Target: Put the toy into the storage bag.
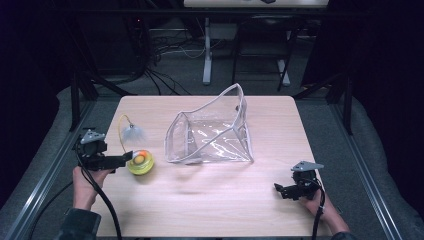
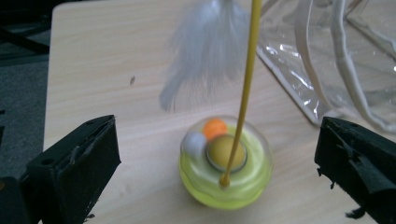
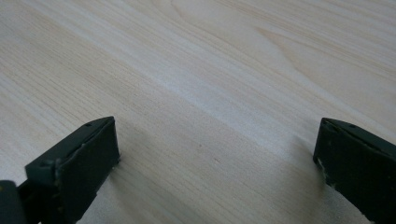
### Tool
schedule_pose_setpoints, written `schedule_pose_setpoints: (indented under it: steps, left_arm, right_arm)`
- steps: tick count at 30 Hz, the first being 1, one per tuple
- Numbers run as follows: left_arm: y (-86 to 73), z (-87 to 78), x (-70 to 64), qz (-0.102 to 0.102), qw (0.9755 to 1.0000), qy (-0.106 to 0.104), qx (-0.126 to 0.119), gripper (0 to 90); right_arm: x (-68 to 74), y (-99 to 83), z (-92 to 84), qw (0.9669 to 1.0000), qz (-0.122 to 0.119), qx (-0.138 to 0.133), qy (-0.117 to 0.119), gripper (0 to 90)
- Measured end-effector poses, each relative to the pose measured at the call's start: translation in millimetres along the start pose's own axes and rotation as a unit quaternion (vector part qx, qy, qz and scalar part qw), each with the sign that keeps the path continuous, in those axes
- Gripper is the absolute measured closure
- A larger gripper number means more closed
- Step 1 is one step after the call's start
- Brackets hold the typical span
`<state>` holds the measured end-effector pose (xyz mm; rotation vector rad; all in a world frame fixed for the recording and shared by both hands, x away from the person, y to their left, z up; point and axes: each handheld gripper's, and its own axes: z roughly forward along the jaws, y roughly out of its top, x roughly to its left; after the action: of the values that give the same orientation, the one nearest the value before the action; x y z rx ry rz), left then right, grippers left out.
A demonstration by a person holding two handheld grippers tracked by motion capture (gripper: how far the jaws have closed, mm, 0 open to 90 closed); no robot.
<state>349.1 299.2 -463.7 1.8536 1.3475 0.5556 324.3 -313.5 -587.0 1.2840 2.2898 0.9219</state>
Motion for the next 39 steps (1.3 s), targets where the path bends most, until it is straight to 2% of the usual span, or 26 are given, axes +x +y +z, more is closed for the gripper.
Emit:
schedule_pose_setpoints:
  steps: [5,13,18,21,29,32,36,39]
  left_arm:
    - [14.1,2.7,0.5,0.005,0.9999,0.007,-0.012,0.8]
    - [26.8,-1.5,1.0,0.011,0.9994,0.008,-0.032,30.6]
    - [27.5,-0.1,-3.7,0.018,0.9993,0.011,-0.031,48.3]
    - [26.2,-0.9,-4.3,0.019,0.999,0.01,-0.04,59.1]
    - [23.9,-3.1,-3.4,0.021,0.9989,0.003,-0.041,78.6]
    - [23.6,-3.7,-3.9,0.021,0.9991,0.003,-0.038,84.7]
    - [23.5,-4.5,-6.3,0.022,0.999,0.002,-0.04,87.5]
    - [24.3,-4.9,-9.4,0.031,0.9988,0.003,-0.038,87.7]
  right_arm:
    - [-0.1,0.0,-0.1,1.0,-0.001,0.001,0.0,0.0]
    - [0.0,0.0,0.0,1.0,0.0,0.0,0.0,0.0]
    - [0.0,0.0,0.0,1.0,0.0,0.0,0.0,0.0]
    - [0.0,0.0,0.0,1.0,0.0,0.0,0.0,0.0]
    - [0.0,0.0,-0.2,1.0,0.0,0.001,0.0,0.0]
    - [0.0,0.0,-0.2,1.0,0.0,0.001,0.0,0.0]
    - [0.0,0.0,-0.1,1.0,0.0,0.001,0.0,0.0]
    - [0.0,0.0,-0.1,1.0,0.0,0.001,0.0,0.0]
